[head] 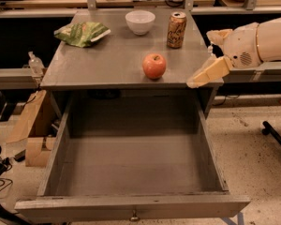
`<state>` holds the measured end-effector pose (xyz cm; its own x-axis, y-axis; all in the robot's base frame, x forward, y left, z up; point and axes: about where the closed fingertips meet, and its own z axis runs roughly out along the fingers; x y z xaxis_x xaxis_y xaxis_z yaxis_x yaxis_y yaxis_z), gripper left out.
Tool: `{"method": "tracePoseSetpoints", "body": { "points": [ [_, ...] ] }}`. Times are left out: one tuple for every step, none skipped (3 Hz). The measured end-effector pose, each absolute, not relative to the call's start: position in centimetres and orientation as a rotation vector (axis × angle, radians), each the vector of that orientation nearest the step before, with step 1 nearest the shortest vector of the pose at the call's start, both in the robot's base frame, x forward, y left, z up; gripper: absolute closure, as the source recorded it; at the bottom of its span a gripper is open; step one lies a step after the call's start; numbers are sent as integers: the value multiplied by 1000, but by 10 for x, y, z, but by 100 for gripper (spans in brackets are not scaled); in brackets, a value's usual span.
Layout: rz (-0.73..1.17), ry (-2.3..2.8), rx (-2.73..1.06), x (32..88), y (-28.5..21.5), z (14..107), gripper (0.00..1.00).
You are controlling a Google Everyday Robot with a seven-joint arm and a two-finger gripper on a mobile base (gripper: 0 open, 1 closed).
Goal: Place apple into top drawer
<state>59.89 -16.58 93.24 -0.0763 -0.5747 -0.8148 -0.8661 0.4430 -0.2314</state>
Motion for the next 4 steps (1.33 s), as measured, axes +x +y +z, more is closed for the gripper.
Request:
{"method": "tracePoseSetpoints", "body": {
  "points": [
    [394,1764,-1240,599,-165,932,0],
    [463,1725,-1229,623,-147,914,0],
    [606,1674,-1194,660,-113,887,0],
    [736,1636,-1180,685,-79,863,0]
  ]
}}
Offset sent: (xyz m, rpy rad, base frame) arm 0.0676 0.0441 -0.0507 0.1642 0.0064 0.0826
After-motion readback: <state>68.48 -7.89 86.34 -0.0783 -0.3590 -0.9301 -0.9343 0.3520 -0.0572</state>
